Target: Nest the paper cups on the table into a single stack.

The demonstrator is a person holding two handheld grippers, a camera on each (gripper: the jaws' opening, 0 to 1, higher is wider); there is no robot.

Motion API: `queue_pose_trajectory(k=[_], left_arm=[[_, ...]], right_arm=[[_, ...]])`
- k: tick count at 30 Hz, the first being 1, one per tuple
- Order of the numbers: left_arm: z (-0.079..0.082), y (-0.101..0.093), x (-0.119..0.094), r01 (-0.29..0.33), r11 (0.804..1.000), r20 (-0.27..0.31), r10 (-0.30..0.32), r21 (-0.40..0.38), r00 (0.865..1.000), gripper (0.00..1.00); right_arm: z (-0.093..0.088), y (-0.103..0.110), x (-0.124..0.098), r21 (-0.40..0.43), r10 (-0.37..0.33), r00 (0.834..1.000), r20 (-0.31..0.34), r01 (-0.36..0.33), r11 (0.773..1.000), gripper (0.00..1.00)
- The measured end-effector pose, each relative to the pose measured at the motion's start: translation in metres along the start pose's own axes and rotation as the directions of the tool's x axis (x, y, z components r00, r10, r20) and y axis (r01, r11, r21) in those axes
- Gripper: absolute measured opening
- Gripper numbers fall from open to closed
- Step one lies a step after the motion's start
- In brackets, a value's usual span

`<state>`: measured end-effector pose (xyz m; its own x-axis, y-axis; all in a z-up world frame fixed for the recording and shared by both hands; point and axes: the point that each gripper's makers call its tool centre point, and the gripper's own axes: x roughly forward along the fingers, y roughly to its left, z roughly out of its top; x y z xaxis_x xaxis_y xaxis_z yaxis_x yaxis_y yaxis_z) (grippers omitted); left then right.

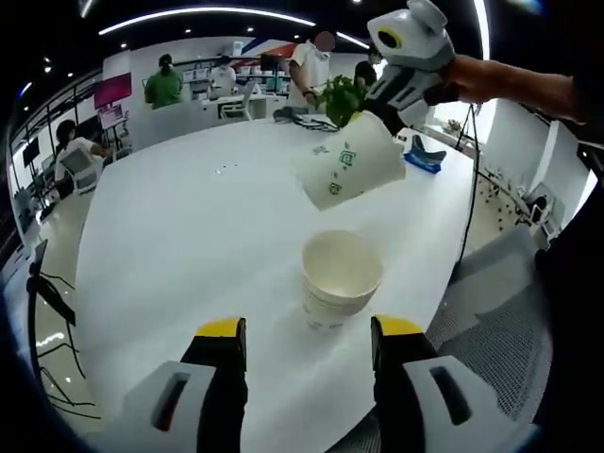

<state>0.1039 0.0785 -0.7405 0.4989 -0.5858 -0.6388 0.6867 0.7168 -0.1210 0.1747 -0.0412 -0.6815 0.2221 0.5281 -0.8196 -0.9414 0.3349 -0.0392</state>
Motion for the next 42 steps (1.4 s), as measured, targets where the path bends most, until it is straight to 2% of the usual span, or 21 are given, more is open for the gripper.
queue_pose_trajectory(k=[4,5,7,9,11,15,19,23,42], left_arm=[[-0.001,0.0,0.0,0.002,1.0,-0.003,-0.002,0.001,1.0,0.52],[-0.001,-0.001,0.0,0.002,1.0,-0.003,-0.002,0.001,1.0,0.52],[-0.002,-0.001,0.0,0.001,1.0,-0.002,-0.001,-0.002,1.0,0.52],[-0.002,-0.002,-0.002,0.0,1.0,-0.002,0.0,-0.003,1.0,0.52],[-0.004,-0.001,-0.001,-0.001,1.0,-0.002,0.001,-0.005,1.0,0.52],[-0.004,-0.001,-0.001,-0.001,1.0,-0.001,0.001,-0.008,1.0,0.52],[-0.003,-0.002,-0.003,-0.001,1.0,0.001,0.001,-0.01,1.0,0.52],[-0.004,-0.004,-0.005,-0.002,1.0,0.003,0.002,-0.013,1.0,0.52],[-0.009,-0.002,-0.007,-0.009,1.0,0.004,0.009,-0.018,1.0,0.52]], right_arm=[[0.005,0.012,0.001,-0.032,0.029,0.999,-0.033,-0.03,0.999,0.0],[0.003,0.018,0.001,-0.034,0.046,0.997,-0.065,-0.049,0.998,0.0],[0.003,0.017,0.003,-0.056,0.054,0.995,-0.083,-0.058,0.997,0.0],[0.002,0.03,0.003,-0.075,0.065,0.991,-0.114,-0.074,0.994,0.0],[0.003,0.029,0.005,-0.084,0.072,0.989,-0.13,-0.084,0.993,0.0],[0.004,0.039,0.007,-0.09,0.094,0.984,-0.152,-0.109,0.99,0.0],[0.002,0.041,0.01,-0.13,0.097,0.974,-0.205,-0.126,0.983,0.0],[0.0,0.046,0.013,-0.138,0.109,0.965,-0.238,-0.145,0.98,0.0],[0.002,0.054,0.027,-0.135,0.128,0.933,-0.338,-0.183,0.974,0.0]])
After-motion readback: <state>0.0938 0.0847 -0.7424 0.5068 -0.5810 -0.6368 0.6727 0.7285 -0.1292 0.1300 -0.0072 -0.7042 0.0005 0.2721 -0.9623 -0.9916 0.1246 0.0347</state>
